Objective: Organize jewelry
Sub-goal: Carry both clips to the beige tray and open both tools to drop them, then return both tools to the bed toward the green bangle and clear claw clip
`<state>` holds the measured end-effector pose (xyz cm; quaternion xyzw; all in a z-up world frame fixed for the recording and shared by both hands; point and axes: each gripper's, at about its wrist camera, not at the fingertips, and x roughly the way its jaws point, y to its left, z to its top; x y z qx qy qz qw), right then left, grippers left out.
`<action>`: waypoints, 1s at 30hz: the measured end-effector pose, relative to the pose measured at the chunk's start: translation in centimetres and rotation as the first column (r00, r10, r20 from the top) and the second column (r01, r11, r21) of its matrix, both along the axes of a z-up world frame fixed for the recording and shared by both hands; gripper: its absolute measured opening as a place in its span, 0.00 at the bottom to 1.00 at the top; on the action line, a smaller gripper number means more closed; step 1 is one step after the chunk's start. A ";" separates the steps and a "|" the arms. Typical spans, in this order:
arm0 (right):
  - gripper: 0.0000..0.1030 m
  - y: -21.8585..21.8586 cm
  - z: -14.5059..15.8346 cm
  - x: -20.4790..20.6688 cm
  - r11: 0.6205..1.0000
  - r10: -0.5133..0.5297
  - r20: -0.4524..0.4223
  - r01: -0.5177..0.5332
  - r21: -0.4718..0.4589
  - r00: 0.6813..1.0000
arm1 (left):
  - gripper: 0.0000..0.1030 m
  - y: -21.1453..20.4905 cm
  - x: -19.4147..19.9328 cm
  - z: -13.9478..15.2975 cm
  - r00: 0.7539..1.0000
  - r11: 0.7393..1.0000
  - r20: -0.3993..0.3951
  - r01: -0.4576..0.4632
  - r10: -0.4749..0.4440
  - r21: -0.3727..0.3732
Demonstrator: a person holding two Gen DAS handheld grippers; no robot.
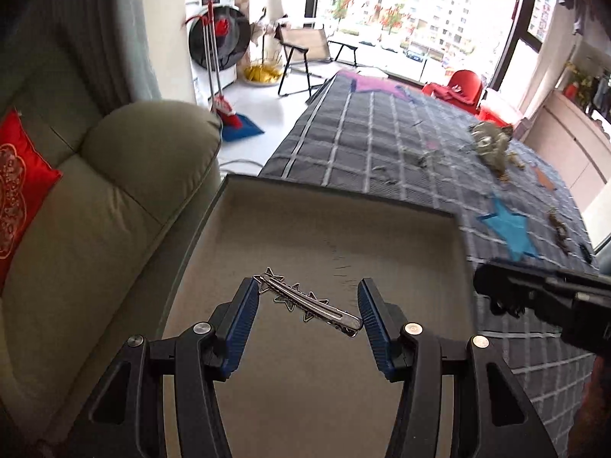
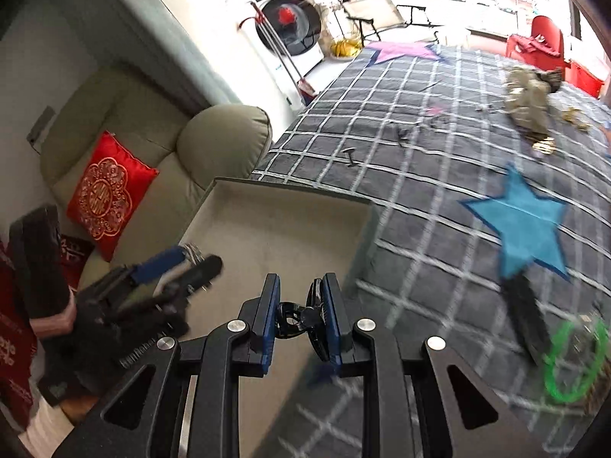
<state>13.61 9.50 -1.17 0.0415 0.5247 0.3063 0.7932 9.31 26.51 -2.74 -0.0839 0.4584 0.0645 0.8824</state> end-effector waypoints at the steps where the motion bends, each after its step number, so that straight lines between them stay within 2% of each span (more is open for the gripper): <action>1: 0.24 0.7 -0.5 0.7 1.000 0.002 -0.006 -0.002 -0.006 1.000 | 0.55 0.2 0.4 -0.6 1.000 1.000 -0.009 -0.003 0.004 0.011; 6: 0.24 2.6 -2.8 3.2 1.000 -0.007 -0.043 0.006 -0.017 0.999 | 0.55 0.7 1.5 -2.0 0.999 1.000 -0.035 -0.012 0.013 0.017; 10: 0.24 3.5 -4.3 4.2 0.999 -0.002 -0.056 -0.001 -0.045 0.998 | 0.55 0.4 1.8 -2.3 0.999 0.999 -0.035 -0.015 0.017 0.052; 15: 0.24 4.0 -4.3 4.2 0.997 0.011 -0.035 -0.013 -0.071 0.999 | 0.55 0.0 1.9 -2.6 0.999 0.996 -0.044 -0.009 0.013 0.094; 16: 0.26 4.0 -4.2 4.2 0.998 0.012 -0.039 -0.014 -0.067 0.999 | 0.61 0.0 1.9 -2.5 0.999 0.995 -0.046 -0.011 0.016 0.100; 18: 0.35 3.7 -4.1 4.3 0.999 0.012 -0.051 -0.014 -0.041 0.999 | 0.78 -0.1 1.6 -2.3 0.999 0.993 -0.035 -0.025 0.029 0.111; 20: 0.55 3.3 -3.6 4.4 1.000 0.003 -0.056 -0.003 -0.007 0.998 | 0.78 -0.1 1.4 -1.9 0.999 0.991 -0.016 -0.037 0.039 0.126; 21: 0.59 2.9 -3.2 4.4 1.000 -0.007 -0.051 0.007 0.000 0.999 | 0.78 -0.2 1.3 -1.6 0.999 0.992 -0.009 -0.036 0.037 0.122; 24: 0.63 1.7 -1.9 4.0 0.999 -0.023 -0.037 0.024 0.025 0.999 | 0.78 -0.1 1.0 -1.2 0.999 0.993 0.001 -0.042 0.042 0.110; 27: 0.71 0.0 -0.9 3.3 0.998 -0.051 -0.029 0.052 0.035 0.998 | 0.78 -0.2 0.7 -1.0 0.999 0.994 -0.002 -0.049 0.049 0.097; 29: 0.76 -1.2 -0.4 2.8 0.997 -0.069 -0.026 0.070 0.036 0.997 | 1.00 -0.3 0.4 -0.8 0.999 0.995 -0.002 -0.051 0.051 0.089; 30: 0.77 -2.0 -0.2 2.4 0.996 -0.079 -0.021 0.080 0.037 0.997 | 1.00 -0.4 0.0 -0.5 0.998 0.994 0.012 -0.058 0.057 0.093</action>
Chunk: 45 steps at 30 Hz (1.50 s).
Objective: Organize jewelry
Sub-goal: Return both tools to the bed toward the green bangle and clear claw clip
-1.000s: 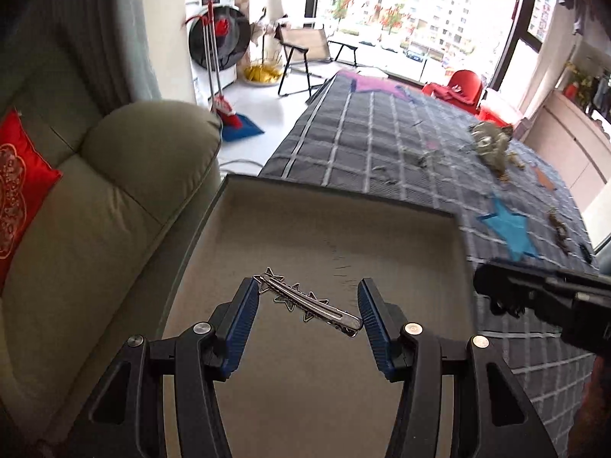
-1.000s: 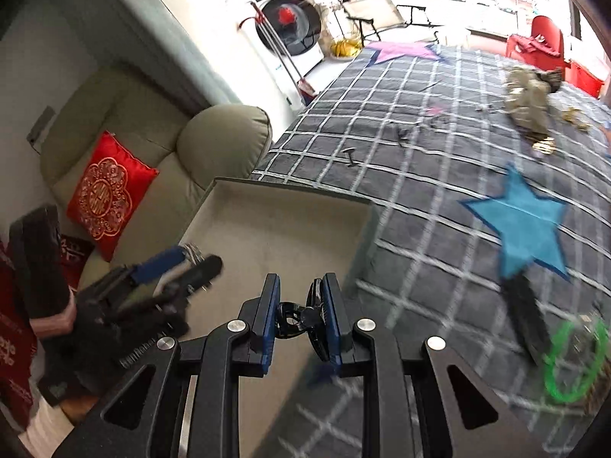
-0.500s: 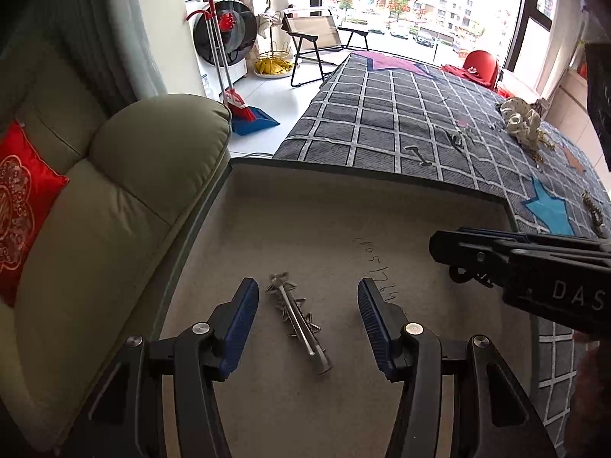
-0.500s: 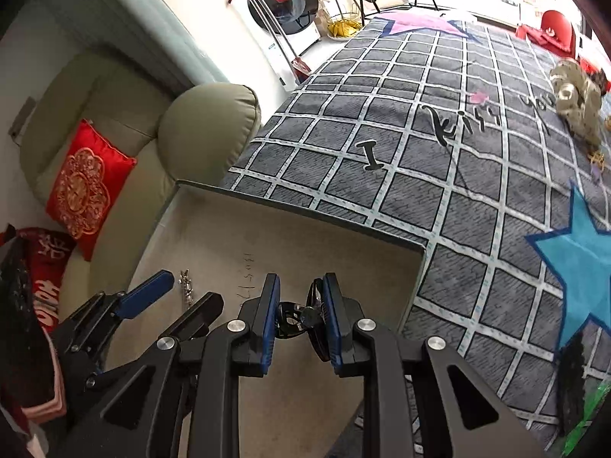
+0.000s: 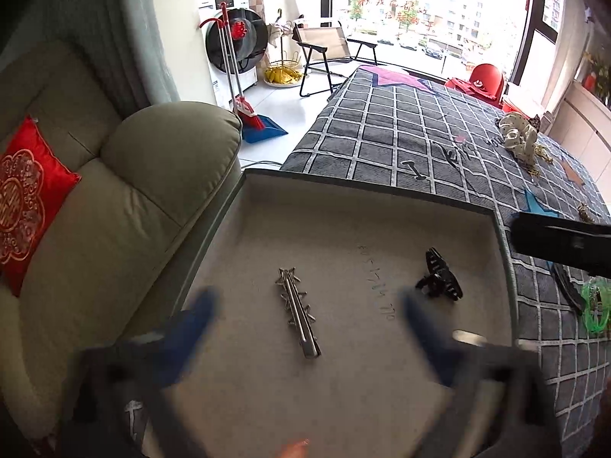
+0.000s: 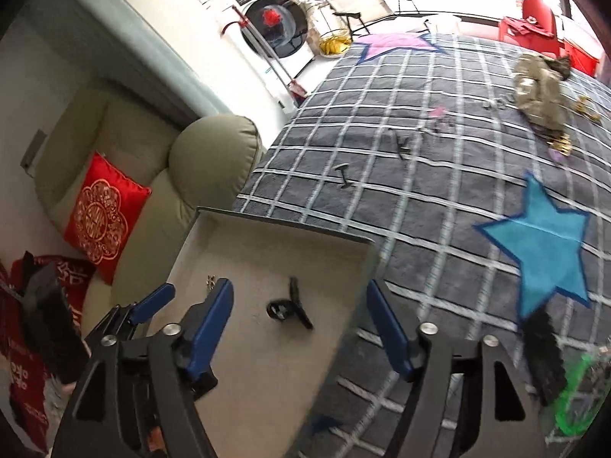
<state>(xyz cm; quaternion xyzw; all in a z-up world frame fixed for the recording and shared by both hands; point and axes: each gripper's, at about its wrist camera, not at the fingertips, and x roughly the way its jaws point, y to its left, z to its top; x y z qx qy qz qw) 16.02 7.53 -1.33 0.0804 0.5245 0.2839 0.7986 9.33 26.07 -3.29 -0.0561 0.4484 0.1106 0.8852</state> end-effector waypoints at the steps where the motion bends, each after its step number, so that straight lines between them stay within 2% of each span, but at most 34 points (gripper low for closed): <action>1: 0.78 -0.9 0.3 -0.4 1.000 -0.012 0.005 0.012 0.001 1.000 | 1.00 -0.2 -0.2 0.2 1.000 1.000 0.009 0.005 -0.005 0.002; 6: 0.80 -4.7 0.8 -2.5 0.998 -0.066 -0.007 0.066 0.009 0.998 | 1.00 -1.6 -1.3 1.9 0.999 0.999 0.039 0.033 -0.034 0.012; 11: 0.91 -9.7 1.5 -5.0 0.993 -0.118 0.005 0.118 0.002 0.993 | 1.00 -4.1 -2.5 3.8 0.994 0.995 0.050 0.096 -0.095 -0.002; 15: 0.91 -13.5 1.9 -6.7 0.986 -0.163 0.016 0.164 -0.025 0.986 | 1.00 -7.5 -3.5 5.1 0.987 0.988 0.054 0.154 -0.154 0.019; 21: 0.91 -19.8 2.1 -9.3 0.965 -0.237 0.052 0.241 -0.102 0.970 | 1.00 -12.5 -4.5 6.3 0.974 0.975 0.053 0.222 -0.221 -0.015; 26: 0.91 -25.3 1.8 -10.4 0.931 -0.335 0.061 0.341 -0.129 0.940 | 1.00 -16.2 -4.5 5.8 0.968 0.967 0.023 0.250 -0.250 -0.044; 29: 0.91 -28.1 1.6 -10.5 0.909 -0.392 0.058 0.396 -0.128 0.918 | 1.00 -18.0 -4.0 4.9 0.963 0.959 -0.008 0.269 -0.271 -0.088; 34: 0.91 -31.0 1.0 -10.6 0.880 -0.448 0.063 0.452 -0.146 0.892 | 1.00 -21.2 -3.0 3.8 0.947 0.942 -0.029 0.314 -0.319 -0.115; 41: 0.91 -33.7 -0.3 -9.9 0.858 -0.488 0.051 0.490 -0.156 0.871 | 0.98 -24.9 -0.7 2.0 0.921 0.902 -0.057 0.362 -0.385 -0.233; 42: 0.90 -34.0 -0.4 -9.7 0.856 -0.492 0.048 0.494 -0.152 0.869 | 0.92 -25.3 -0.3 1.8 0.920 0.901 -0.062 0.363 -0.387 -0.236; 45: 0.89 -34.6 -0.8 -8.8 0.852 -0.509 0.027 0.509 -0.123 0.860 | 0.90 -26.2 1.0 1.6 0.917 0.906 -0.063 0.376 -0.395 -0.194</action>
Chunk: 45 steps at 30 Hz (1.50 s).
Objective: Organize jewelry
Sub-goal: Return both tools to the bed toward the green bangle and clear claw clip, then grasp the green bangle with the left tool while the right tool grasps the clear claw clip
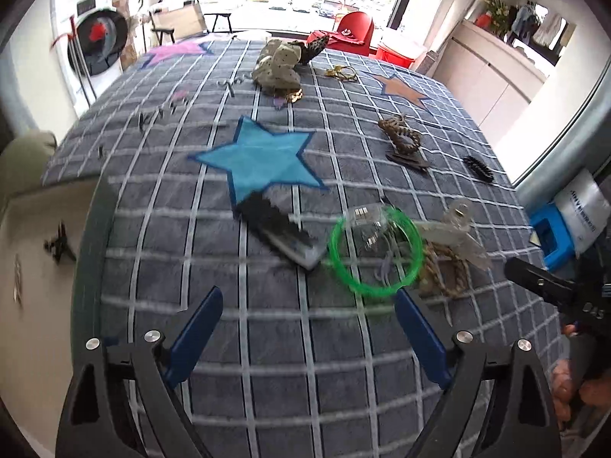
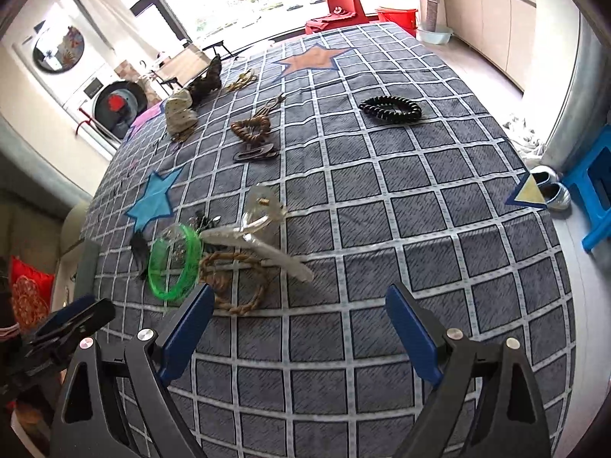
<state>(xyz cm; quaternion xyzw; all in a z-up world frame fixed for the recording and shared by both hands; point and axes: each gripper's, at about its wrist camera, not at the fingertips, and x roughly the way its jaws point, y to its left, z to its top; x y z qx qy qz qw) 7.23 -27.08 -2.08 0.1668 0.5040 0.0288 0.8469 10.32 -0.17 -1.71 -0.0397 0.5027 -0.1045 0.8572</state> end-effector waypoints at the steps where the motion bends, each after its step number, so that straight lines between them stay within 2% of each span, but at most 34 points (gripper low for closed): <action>1: 0.88 -0.1 -0.1 0.3 1.000 -0.004 -0.001 0.004 0.009 1.000 | 0.90 -0.3 0.4 0.0 1.000 1.000 0.011 0.011 -0.011 0.011; 2: 0.87 -0.1 -0.2 0.6 1.000 -0.008 -0.003 0.008 0.019 1.000 | 0.88 -0.7 0.8 0.0 0.999 0.999 0.026 0.027 -0.027 0.027; 3: 0.87 -0.1 -0.3 1.1 0.999 -0.013 -0.008 0.013 0.030 1.000 | 0.78 -1.3 1.3 0.0 0.998 0.997 0.042 0.051 -0.053 0.053; 4: 0.85 -0.1 -0.5 1.6 0.999 -0.019 -0.014 0.019 0.044 1.000 | 0.75 -1.5 1.7 -0.1 0.997 0.995 0.042 0.067 -0.070 0.068; 6: 0.82 0.1 -0.8 2.5 0.997 -0.028 -0.028 0.030 0.071 0.999 | 0.73 -2.2 2.7 -0.5 0.993 0.990 0.045 0.103 -0.107 0.098; 8: 0.78 0.3 -1.3 3.4 0.995 -0.039 -0.048 0.044 0.092 0.998 | 0.63 -2.5 3.4 -0.9 0.990 0.986 0.041 0.128 -0.132 0.104; 12: 0.73 0.8 -2.3 5.0 0.991 -0.058 -0.088 0.068 0.117 0.994 | 0.60 -3.3 5.0 -1.8 0.983 0.980 0.008 0.181 -0.182 0.085; 15: 0.67 1.2 -2.6 5.8 0.991 -0.069 -0.100 0.079 0.106 0.993 | 0.49 -3.7 5.3 -2.3 0.976 0.973 -0.014 0.216 -0.216 0.084; 18: 0.57 1.6 -2.8 6.5 0.992 -0.063 -0.107 0.074 0.106 0.992 | 0.48 -3.8 5.4 -2.7 0.973 0.970 -0.024 0.232 -0.231 0.075; 20: 0.47 2.0 -2.8 6.7 0.995 -0.064 -0.111 0.072 0.068 0.992 | 0.35 -3.8 5.5 -2.7 0.971 0.969 -0.028 0.239 -0.237 0.063; 23: 0.35 2.5 -2.9 6.9 0.997 -0.053 -0.116 0.059 0.050 0.992 | 0.31 -4.1 5.4 -2.7 0.969 0.966 -0.032 0.248 -0.247 0.068; 24: 0.35 2.6 -2.8 6.9 0.997 -0.055 -0.113 0.060 0.042 0.992 | 0.17 -4.3 5.3 -2.8 0.966 0.964 -0.030 0.258 -0.256 0.071; 25: 0.35 2.6 -2.8 6.8 0.997 -0.056 -0.110 0.061 0.039 0.992 | 0.10 -4.4 5.2 -2.8 0.965 0.962 -0.035 0.262 -0.260 0.074; 32: 0.34 1.9 -2.5 6.0 0.995 -0.067 -0.078 0.073 0.067 0.995 | 0.09 -4.1 4.5 -2.0 0.967 0.965 -0.011 0.256 -0.256 0.050; 38: 0.34 1.3 -0.9 4.9 0.994 -0.066 -0.019 0.067 0.086 0.998 | 0.09 -3.4 3.4 -0.3 0.970 0.970 0.033 0.239 -0.240 0.031; 45: 0.34 1.5 0.9 3.5 0.995 -0.045 0.011 0.044 0.093 0.999 | 0.09 -1.9 1.4 1.7 0.977 0.979 0.072 0.201 -0.202 0.013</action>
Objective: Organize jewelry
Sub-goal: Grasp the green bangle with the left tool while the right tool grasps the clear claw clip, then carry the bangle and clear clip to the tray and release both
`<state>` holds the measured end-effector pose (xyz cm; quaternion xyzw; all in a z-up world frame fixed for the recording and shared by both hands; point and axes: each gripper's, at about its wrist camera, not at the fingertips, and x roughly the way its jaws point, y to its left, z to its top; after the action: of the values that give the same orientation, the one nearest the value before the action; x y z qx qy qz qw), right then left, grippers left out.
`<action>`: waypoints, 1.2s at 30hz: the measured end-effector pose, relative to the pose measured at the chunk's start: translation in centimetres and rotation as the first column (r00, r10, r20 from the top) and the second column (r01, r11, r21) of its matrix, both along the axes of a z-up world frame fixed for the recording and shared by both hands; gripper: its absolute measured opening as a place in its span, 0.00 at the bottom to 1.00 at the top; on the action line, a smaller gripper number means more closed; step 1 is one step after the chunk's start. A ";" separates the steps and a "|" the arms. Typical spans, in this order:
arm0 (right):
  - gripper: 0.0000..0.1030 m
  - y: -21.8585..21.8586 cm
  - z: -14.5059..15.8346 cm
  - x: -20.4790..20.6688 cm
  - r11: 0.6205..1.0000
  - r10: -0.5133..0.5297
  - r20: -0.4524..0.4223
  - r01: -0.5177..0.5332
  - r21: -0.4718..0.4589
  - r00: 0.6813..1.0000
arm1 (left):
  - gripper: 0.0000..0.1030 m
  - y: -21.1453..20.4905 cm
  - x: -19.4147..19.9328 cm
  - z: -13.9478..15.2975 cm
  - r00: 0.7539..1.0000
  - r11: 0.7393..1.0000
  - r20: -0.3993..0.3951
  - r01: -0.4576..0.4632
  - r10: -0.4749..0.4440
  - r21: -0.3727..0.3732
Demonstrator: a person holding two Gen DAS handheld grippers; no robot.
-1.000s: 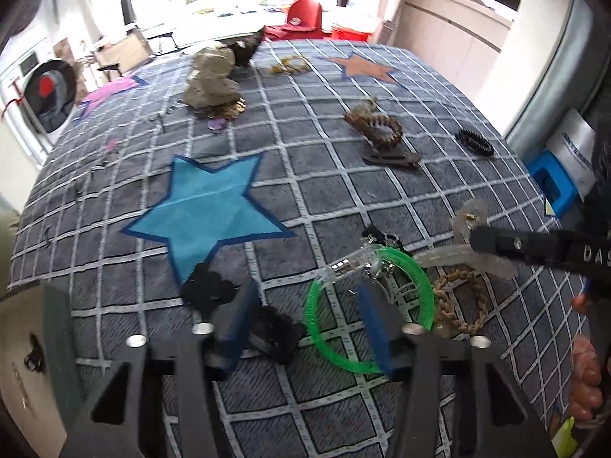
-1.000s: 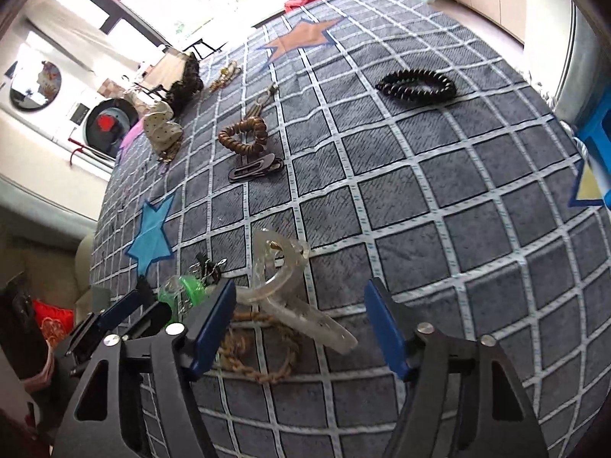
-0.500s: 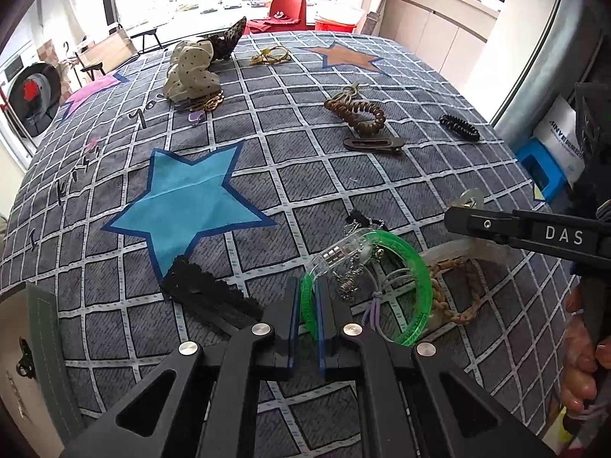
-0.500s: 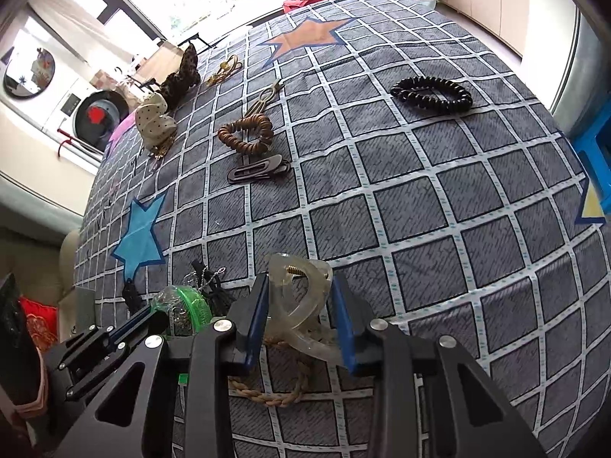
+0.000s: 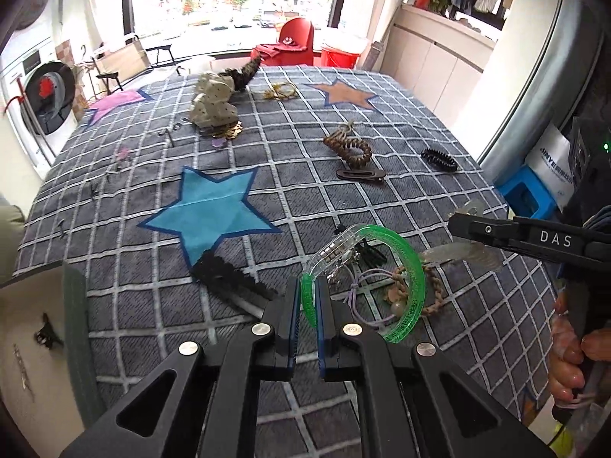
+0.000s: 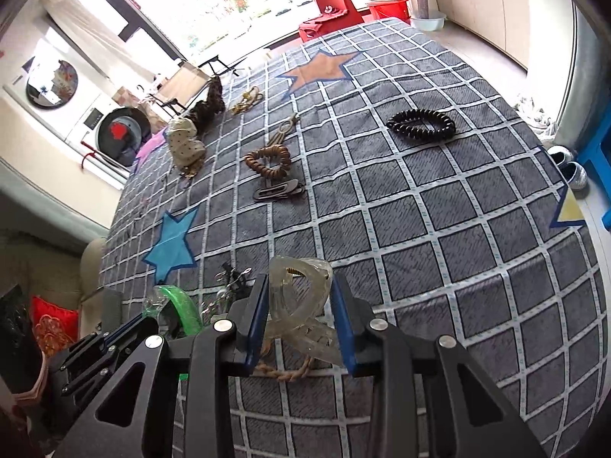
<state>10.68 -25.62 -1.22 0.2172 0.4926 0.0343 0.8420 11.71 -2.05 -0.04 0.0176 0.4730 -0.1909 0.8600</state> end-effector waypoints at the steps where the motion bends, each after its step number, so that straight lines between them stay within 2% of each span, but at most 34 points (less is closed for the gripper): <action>1: 0.34 0.2 0.3 -0.3 1.000 0.008 0.004 -0.008 0.000 1.000 | 0.09 0.3 -0.4 0.3 1.000 1.000 0.004 -0.008 0.008 -0.004; 10: 0.34 3.4 2.6 -2.9 0.996 0.085 0.036 -0.085 -0.014 0.996 | 0.09 4.7 -4.2 2.8 0.993 0.993 0.050 -0.105 0.108 -0.050; 20: 0.34 11.0 5.3 -4.6 0.972 0.234 0.072 -0.233 -0.030 0.970 | 0.09 11.8 -8.4 3.8 0.969 0.970 0.076 -0.231 0.237 -0.076; 27: 0.34 18.5 6.0 -4.6 0.931 0.364 0.079 -0.362 -0.039 0.928 | 0.09 18.4 -10.7 3.2 0.930 0.933 0.073 -0.357 0.360 -0.053; 36: 0.34 29.3 4.6 -3.8 0.842 0.539 0.056 -0.538 -0.034 0.840 | 0.09 26.1 -11.8 0.4 0.865 0.865 0.031 -0.501 0.501 -0.003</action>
<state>6.90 3.71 3.42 0.0617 0.5073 0.2719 0.8155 -0.09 24.07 0.40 -0.1007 0.4485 0.0403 0.8872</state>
